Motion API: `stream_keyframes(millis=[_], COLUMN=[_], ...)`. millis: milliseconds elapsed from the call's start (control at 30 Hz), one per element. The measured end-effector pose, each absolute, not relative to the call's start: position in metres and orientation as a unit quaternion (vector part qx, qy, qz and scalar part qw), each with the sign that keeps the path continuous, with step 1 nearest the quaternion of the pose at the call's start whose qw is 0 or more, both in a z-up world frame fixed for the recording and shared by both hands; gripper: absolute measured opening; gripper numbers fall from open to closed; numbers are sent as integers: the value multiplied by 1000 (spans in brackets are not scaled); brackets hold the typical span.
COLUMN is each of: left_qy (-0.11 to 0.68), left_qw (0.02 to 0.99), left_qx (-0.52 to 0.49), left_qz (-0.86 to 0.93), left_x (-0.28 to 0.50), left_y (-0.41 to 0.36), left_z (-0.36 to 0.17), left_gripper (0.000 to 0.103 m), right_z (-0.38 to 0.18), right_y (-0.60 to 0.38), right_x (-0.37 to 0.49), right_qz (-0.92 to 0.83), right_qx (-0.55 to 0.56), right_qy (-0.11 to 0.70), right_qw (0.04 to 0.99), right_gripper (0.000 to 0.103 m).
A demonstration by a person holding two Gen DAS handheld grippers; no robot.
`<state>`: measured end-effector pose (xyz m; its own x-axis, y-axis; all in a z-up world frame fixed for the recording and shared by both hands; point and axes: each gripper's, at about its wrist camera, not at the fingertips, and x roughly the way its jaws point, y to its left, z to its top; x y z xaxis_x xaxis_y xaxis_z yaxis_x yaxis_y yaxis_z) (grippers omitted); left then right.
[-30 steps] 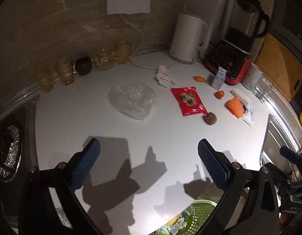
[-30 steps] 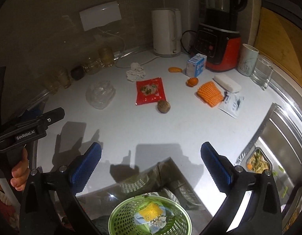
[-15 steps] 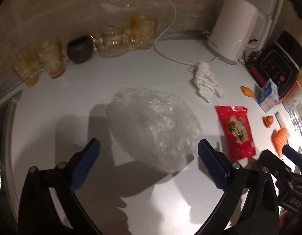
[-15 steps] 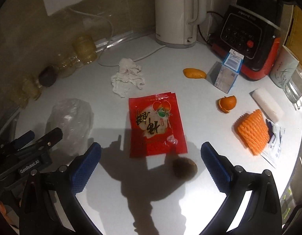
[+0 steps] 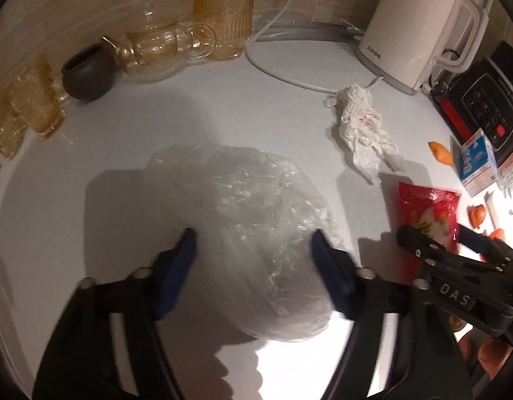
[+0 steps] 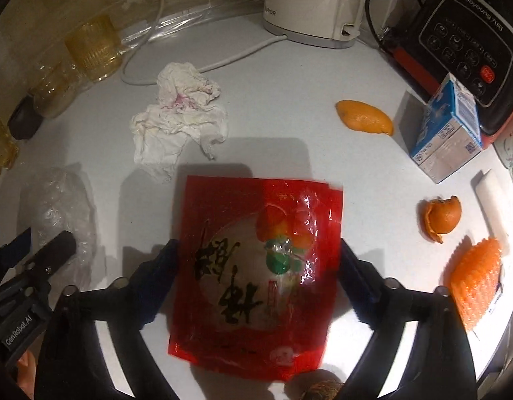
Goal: Collect trash
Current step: 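Grasp the plastic bag with the left tool while the right tool grasps the red snack bag, then carry the plastic bag and red snack bag to the basket and release both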
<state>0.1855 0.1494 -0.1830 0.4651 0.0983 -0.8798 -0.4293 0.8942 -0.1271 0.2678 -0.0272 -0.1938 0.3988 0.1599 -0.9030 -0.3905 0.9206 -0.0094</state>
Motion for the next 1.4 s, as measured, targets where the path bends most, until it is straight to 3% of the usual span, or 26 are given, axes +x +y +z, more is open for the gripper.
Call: stream_keyframes(millis=[67,100,133,167,333,633,933,1133,1400], left_qy=[494,494,494,493,479,431,405,422,482], left_qw=[840,841,841,841,849,883,908,902,863], left_qx=[-167,-164,-162,-162,-165,-148,-103,-77,-51], left_qz=[152,150,151,151,148,113,18,-56,-140], left_x=[190,191,192,193,187,163,81,5,-87], left_y=[149,150,151,153,164,158,90,25,-66], left_z=[-185,-185,-186,-186,-181,-130,-82,-78,-115], left_gripper=[29,23,15,10,5,5,5,5,5], right_z=[-192,-191,-191,-190,-186,-137,-89,-92,-134], right_y=[-25,-25,-24,-23,-21,-32,-90,-159,-246], right_x=[267,266,268,267,271,238,137,48,-75], right_qz=[167,167,169,170,171,187,182,149,102], right_qx=[-110,-108,-107,-108,-105,-84,-44,-9,34], right_qy=[521,521,520,518,512,471,443,452,486], right_qw=[830,830,830,831,835,858,877,879,867], right_gripper=[65,60,43,33,21,21,22,22,22])
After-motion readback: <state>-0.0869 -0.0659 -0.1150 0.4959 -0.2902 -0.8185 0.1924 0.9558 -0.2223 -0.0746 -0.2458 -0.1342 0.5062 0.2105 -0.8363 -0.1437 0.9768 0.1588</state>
